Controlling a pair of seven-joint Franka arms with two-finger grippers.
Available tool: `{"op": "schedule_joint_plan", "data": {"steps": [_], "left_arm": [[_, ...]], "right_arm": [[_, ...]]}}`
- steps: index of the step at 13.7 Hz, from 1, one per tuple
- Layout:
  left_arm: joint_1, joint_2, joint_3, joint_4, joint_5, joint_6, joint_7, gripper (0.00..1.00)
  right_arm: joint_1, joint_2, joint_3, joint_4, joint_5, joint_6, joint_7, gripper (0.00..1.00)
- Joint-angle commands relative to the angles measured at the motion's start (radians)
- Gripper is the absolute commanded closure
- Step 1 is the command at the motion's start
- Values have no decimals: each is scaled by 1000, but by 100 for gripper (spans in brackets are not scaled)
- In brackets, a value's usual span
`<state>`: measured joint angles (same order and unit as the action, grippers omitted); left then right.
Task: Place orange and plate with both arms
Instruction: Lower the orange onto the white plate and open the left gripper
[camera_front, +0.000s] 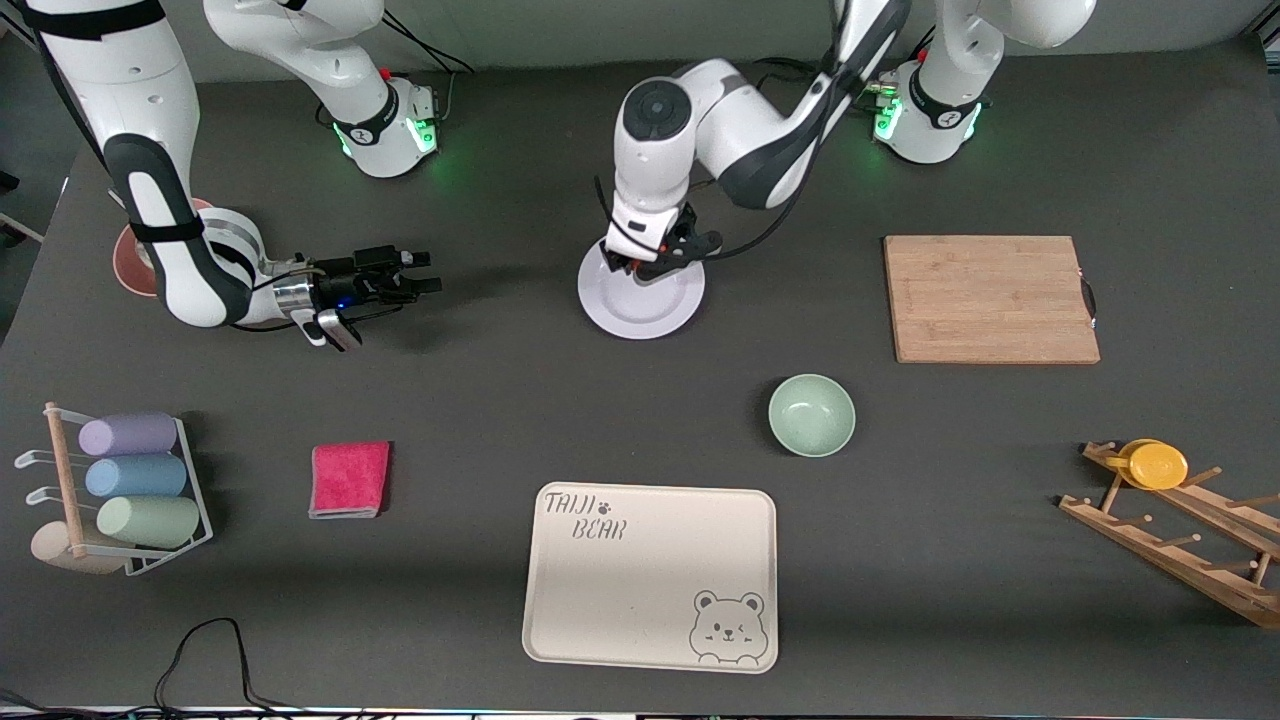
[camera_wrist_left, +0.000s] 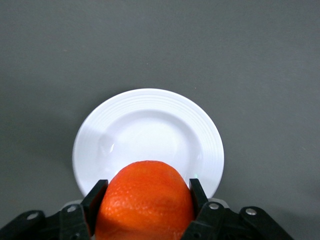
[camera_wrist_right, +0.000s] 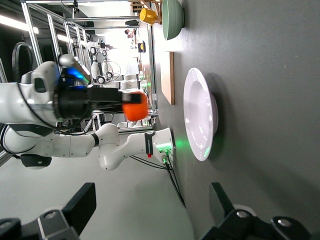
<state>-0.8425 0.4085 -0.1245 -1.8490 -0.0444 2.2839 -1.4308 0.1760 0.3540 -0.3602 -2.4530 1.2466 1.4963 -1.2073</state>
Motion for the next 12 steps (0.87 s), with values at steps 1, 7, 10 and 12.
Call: {"op": "schedule_joint_plan", "data": {"steps": [1,7,10,12], "left_arm": [[-35,97,14,40,46,70,-100,100],[-64,176,17,36,46,132,-183,100],[-63,181,20,25,55,131,-183,100],[-66,188,20,22,58,132,-186,84]], "right_arm": [[8,42,0,-20,59,5,-80,0],[60,88,4,-24,142,10,-81,0],[62,94,3,-24,148,30,-68,0],[62,92,3,-24,151,44,-66,0]]}}
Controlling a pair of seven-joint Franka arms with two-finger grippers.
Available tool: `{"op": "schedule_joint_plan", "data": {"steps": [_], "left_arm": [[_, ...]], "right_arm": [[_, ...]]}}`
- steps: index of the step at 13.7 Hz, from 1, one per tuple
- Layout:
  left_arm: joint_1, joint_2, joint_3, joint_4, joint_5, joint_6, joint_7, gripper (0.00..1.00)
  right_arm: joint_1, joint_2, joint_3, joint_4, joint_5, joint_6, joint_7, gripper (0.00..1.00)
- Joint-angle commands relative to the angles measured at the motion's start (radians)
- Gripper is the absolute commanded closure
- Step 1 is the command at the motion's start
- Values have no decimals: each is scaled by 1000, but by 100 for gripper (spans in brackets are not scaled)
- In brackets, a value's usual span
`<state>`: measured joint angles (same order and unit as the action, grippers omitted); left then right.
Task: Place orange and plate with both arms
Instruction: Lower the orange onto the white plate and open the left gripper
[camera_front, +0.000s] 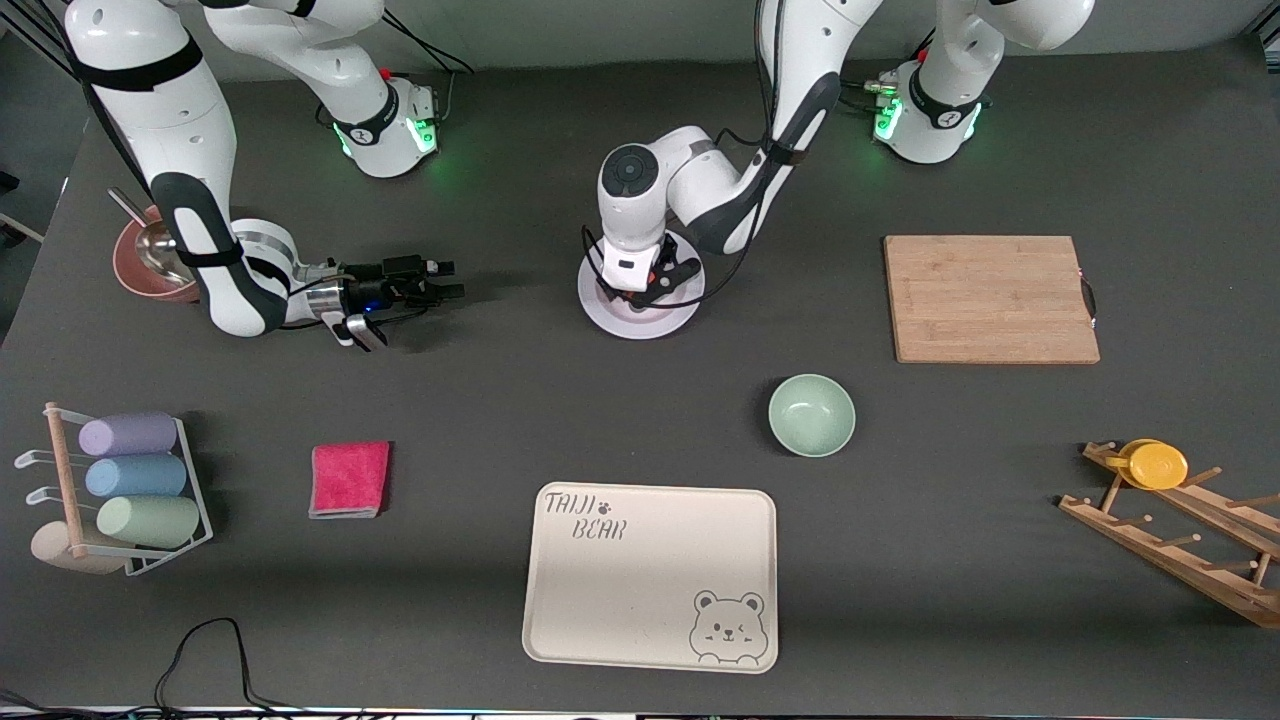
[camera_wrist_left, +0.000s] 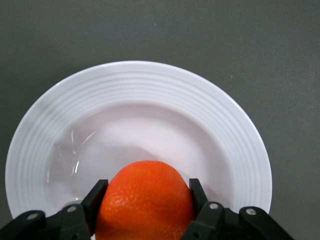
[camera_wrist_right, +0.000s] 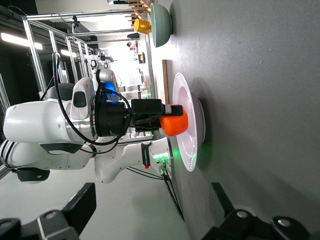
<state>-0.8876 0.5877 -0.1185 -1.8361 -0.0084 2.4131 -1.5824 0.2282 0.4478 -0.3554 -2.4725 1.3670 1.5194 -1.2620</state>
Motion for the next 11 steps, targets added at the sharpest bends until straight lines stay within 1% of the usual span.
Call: {"op": "schedule_joint_plan", "data": {"steps": [1,2,3,5,6,7,8,9,10,11], "left_arm": [[-24,12,16,9,24,1,-39,48],[-34,12,17,8,33,0,-48,4],[-40,11,19,8,63,-2,-71,0],[-36,9,19,8,99,-9,-96,0],[-34,3,19,8,102,-17,-94,0],[-31,-8,19,8,102,-25,-88,0],[-25,-23,20,11,110,-52,-82,0],[-21,-51,23,12,131,-92,-50,0],[2,-81,22,12,133,-136,-4,0],[25,-122,20,12,133,-184,59,0]], "right_arm": [[10,-3,-2,-5,30,27,-11,0],[10,-3,-2,-5,32,33,-11,0],[10,-3,-1,-5,33,42,-11,0],[10,-6,-1,-5,33,48,-13,29],[10,-6,-1,-5,33,50,-13,41],[10,-8,-1,-5,33,53,-13,48],[10,-8,-1,-3,33,56,-13,52],[10,-9,-1,-5,33,59,-16,53],[10,-9,-1,-5,33,65,-20,58],[10,-9,-1,-3,33,68,-22,60]]}}
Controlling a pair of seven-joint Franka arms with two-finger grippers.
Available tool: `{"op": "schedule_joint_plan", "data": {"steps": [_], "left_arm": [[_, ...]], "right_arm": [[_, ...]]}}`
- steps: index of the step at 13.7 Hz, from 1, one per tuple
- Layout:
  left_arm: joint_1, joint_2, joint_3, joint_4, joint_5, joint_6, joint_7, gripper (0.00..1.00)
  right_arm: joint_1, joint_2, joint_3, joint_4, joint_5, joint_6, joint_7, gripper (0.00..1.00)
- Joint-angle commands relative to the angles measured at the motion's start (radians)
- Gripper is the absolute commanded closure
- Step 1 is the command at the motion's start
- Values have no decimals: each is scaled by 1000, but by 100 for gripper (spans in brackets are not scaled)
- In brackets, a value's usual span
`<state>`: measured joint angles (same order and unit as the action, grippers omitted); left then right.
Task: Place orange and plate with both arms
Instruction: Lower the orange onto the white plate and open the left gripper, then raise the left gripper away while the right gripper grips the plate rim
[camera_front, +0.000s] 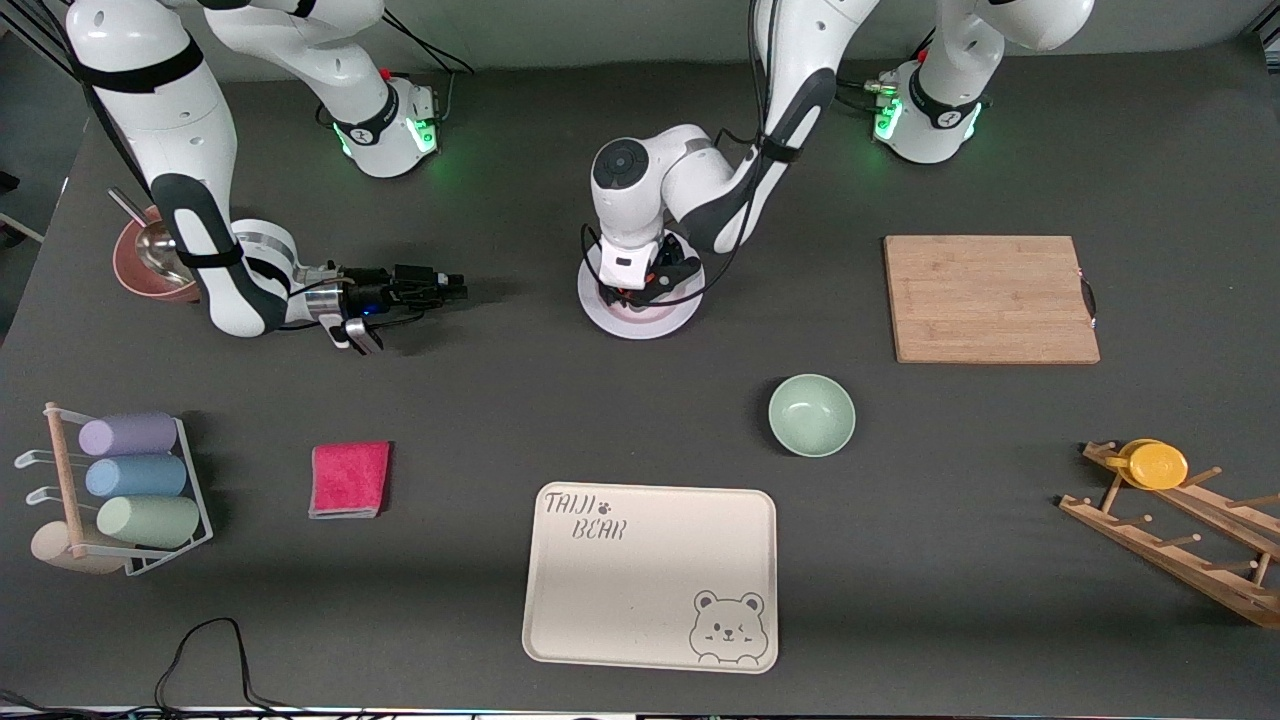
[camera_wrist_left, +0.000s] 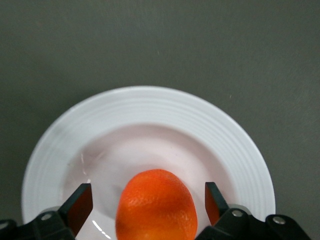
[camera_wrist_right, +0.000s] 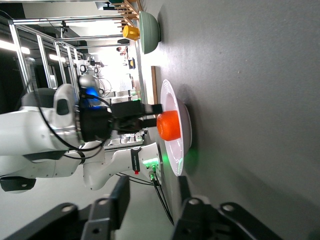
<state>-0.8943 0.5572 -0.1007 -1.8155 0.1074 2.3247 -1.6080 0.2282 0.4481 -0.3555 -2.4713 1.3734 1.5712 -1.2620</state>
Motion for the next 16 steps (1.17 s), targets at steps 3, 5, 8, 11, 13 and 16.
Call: {"op": "schedule_joint_plan", "data": {"steps": [3,5,8,11,13,16], "left_arm": [[103,-215,0,-2,14,-230,297,0],[150,-291,1,5,12,-330,460,0],[242,-408,4,19,11,-457,676,0],[368,-500,4,51,15,-542,917,0],[486,-520,4,108,12,-635,1132,0],[662,-568,4,131,-12,-686,1328,0]], "right_arm": [[11,-9,0,-5,27,18,-22,59],[34,-6,0,-4,38,27,-22,59],[114,6,1,-6,128,67,-27,59],[195,23,6,-6,226,84,-43,59],[223,38,26,-6,282,111,-68,59],[287,73,41,-6,395,115,-108,58]]}}
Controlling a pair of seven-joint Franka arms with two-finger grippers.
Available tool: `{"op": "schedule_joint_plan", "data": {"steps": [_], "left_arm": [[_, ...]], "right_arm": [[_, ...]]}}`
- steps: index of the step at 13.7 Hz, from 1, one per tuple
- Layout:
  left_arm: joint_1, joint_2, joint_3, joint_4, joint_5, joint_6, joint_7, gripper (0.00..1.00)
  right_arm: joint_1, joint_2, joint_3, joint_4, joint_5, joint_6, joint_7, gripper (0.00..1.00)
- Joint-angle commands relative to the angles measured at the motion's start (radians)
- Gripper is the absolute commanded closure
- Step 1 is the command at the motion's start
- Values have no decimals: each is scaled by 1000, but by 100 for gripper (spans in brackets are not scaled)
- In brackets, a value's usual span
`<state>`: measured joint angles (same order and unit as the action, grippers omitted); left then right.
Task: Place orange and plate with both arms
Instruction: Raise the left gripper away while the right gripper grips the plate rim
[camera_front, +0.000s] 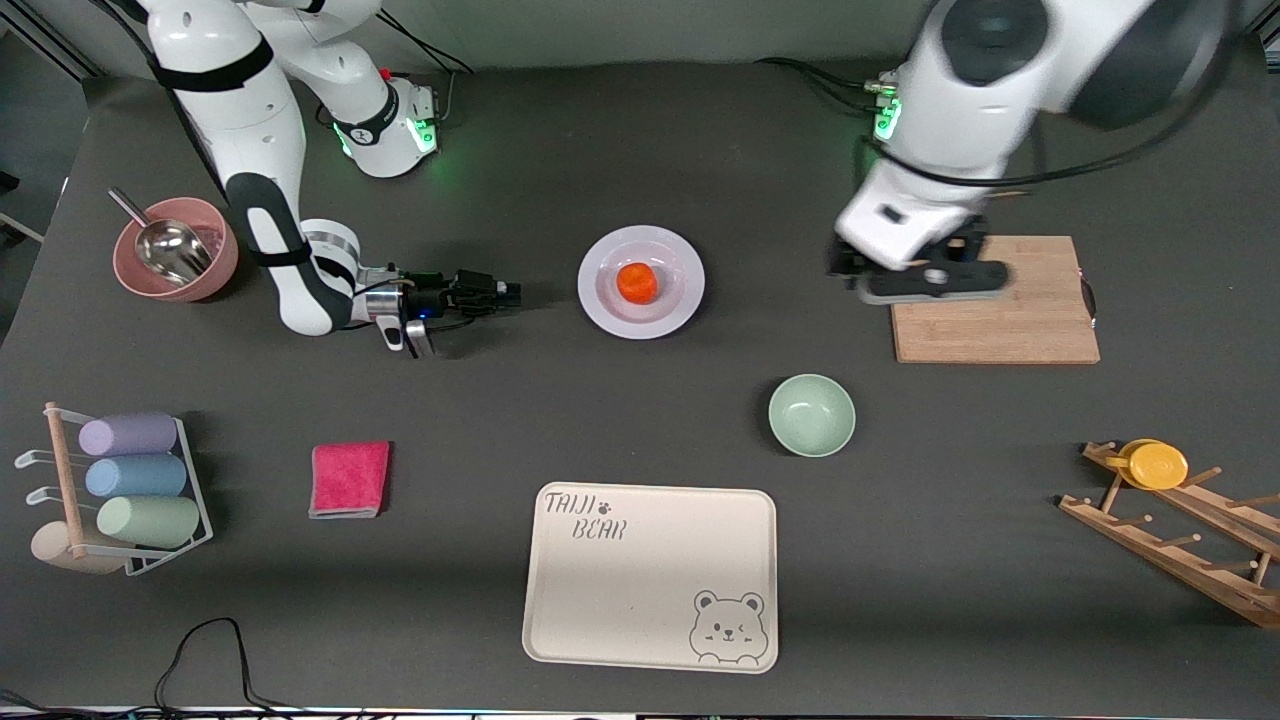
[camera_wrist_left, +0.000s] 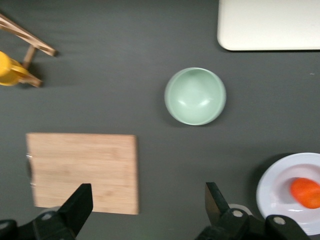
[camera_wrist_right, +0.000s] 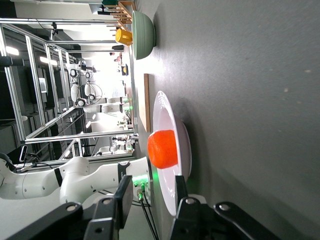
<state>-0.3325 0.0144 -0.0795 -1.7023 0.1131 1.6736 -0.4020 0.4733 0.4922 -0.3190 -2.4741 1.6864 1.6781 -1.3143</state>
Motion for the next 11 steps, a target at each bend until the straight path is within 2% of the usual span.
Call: {"op": "schedule_joint_plan", "data": {"steps": [1,3,5,8,11], "left_arm": [[157,-48,-17,18,-21,-52,223,0],[240,-85,-2,10,-24,-77,352,0],[291,-141,13,-22,-84,-83,382,0],[297,-162,84,-49,-136,-95,461,0],[299,-186,115,-95,-148,-58,471,0]], "right_arm": [[62,35,15,-3,119,8,-62,59],[71,39,41,-3,160,28,-75,58],[73,43,75,-3,208,55,-83,58],[73,48,121,-3,266,91,-105,58],[73,57,155,-2,317,118,-134,58]]}}
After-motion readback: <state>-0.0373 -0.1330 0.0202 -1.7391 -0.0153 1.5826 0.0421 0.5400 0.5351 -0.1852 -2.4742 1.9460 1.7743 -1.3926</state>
